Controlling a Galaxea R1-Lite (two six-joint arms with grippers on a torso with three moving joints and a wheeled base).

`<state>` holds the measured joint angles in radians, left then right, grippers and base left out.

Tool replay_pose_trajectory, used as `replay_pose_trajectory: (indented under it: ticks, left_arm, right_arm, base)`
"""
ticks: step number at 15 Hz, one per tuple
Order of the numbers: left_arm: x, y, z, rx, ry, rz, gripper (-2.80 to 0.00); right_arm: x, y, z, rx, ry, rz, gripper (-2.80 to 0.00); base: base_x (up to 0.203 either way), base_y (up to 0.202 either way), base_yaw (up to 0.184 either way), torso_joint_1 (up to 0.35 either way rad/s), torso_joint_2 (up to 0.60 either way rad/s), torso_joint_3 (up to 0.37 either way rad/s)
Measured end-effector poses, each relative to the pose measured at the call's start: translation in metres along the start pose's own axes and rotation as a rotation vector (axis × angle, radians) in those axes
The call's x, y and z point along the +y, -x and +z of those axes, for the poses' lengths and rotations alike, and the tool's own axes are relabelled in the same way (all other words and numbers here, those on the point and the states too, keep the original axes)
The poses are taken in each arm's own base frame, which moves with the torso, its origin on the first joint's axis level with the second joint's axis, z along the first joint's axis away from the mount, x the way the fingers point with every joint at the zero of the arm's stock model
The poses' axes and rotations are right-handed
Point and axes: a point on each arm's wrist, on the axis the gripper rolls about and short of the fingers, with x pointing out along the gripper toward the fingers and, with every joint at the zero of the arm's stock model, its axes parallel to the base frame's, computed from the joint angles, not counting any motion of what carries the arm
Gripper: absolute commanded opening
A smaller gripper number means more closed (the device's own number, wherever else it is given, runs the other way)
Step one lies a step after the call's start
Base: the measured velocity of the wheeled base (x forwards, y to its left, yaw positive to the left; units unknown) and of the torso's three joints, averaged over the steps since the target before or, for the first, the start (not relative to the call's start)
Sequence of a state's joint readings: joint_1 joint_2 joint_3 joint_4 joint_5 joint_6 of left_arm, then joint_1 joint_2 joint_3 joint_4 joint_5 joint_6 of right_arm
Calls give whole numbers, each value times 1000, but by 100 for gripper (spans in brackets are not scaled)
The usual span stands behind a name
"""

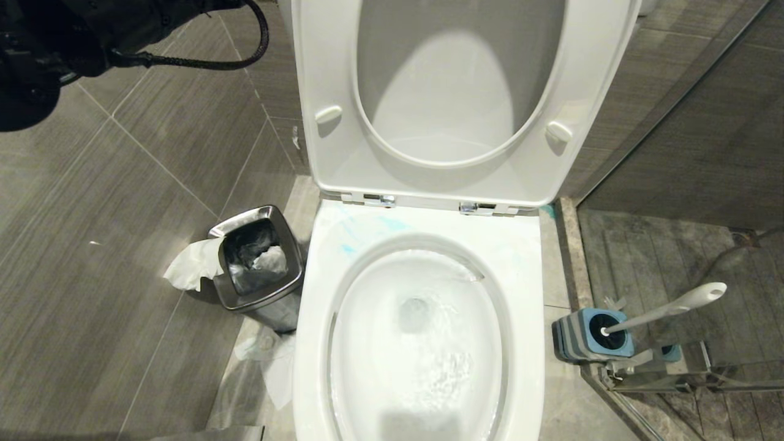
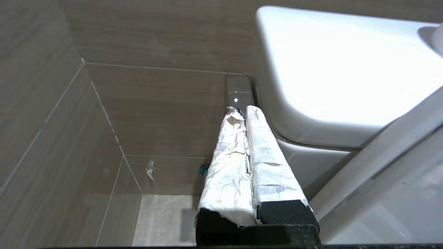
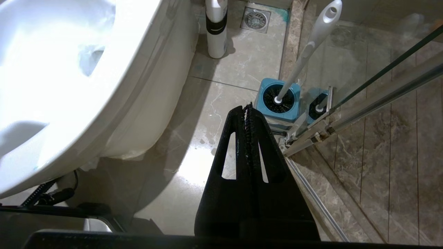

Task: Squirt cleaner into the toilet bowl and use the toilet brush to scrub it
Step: Flush the toilet

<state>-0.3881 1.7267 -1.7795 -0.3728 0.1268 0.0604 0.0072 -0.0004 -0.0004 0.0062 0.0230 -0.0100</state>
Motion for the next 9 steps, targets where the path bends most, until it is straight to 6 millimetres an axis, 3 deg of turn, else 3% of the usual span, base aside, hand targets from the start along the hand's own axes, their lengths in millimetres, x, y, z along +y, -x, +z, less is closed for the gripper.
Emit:
replay_pose_trajectory:
  ticks: [9]
  left_arm:
    - [11,49,44,-13,-13,-8,-280]
  right_arm:
    - [0,0,0,0,0,-1,-280]
  base:
    - [0,0,0,0,0,0]
